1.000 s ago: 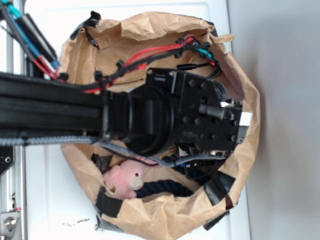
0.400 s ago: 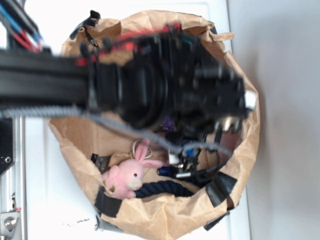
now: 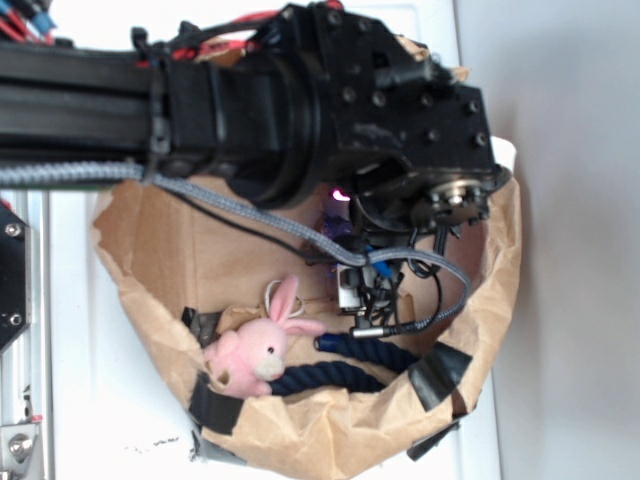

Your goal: Grab the rock.

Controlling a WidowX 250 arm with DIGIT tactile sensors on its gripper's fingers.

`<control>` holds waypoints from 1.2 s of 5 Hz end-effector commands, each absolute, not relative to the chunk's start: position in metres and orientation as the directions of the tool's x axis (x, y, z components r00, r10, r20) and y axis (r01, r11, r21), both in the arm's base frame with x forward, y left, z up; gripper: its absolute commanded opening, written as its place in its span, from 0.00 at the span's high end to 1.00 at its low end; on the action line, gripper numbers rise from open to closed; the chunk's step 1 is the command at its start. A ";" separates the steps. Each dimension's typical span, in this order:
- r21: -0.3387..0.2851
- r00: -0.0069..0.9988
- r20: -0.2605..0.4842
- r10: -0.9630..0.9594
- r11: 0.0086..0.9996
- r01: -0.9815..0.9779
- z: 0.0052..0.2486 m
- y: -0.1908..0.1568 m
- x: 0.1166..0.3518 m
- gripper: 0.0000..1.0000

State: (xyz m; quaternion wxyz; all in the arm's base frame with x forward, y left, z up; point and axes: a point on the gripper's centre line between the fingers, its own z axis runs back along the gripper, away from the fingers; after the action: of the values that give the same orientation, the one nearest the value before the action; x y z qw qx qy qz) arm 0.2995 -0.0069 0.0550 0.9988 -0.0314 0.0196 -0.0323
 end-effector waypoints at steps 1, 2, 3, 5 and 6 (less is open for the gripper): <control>-0.092 0.999 0.016 -0.032 0.995 0.033 0.057 0.005 0.309 0.00; -0.074 0.998 0.021 -0.053 0.996 0.055 0.039 -0.002 0.306 0.00; -0.027 0.995 0.046 -0.086 0.996 0.087 0.023 -0.002 0.300 0.00; -0.074 0.996 0.059 -0.060 0.995 0.065 0.030 0.003 0.303 1.00; -0.095 0.997 0.059 -0.049 0.994 0.055 0.036 0.002 0.305 1.00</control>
State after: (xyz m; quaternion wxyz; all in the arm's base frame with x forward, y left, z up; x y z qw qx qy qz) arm 0.2941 -0.0065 0.0225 0.9983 -0.0519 -0.0023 -0.0246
